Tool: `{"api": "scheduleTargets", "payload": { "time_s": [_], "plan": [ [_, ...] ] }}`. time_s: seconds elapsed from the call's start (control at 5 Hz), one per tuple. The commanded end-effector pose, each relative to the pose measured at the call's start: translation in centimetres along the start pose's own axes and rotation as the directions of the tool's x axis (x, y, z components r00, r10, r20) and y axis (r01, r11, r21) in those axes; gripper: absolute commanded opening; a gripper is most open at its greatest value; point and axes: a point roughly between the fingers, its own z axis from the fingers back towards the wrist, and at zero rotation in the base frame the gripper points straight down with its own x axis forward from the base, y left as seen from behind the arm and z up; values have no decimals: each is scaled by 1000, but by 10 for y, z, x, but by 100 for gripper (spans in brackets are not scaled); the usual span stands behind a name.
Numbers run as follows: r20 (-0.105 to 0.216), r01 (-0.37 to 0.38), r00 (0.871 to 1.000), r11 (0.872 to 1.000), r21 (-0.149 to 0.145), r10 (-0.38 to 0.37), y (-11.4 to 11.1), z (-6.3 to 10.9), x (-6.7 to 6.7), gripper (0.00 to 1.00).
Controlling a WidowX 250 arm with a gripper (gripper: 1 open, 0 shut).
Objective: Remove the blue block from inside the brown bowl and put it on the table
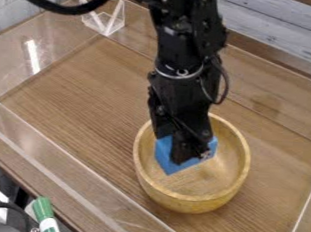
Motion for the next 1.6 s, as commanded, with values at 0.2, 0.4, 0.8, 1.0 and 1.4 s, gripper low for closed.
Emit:
{"api": "scheduleTargets", "payload": {
  "time_s": [0.2,0.4,0.8,1.0,1.4],
  "plan": [
    [76,-1,997,999,38,-2,17,27,2,0],
    [76,-12,997,998,58,8,32,34,-6,0],
    [90,-25,996,996,89,17,85,40,-31,0],
    [100,-23,995,995,97,14,100,36,-42,0],
    [86,6,996,993,118,-17,98,15,-44,0]
  ]
}}
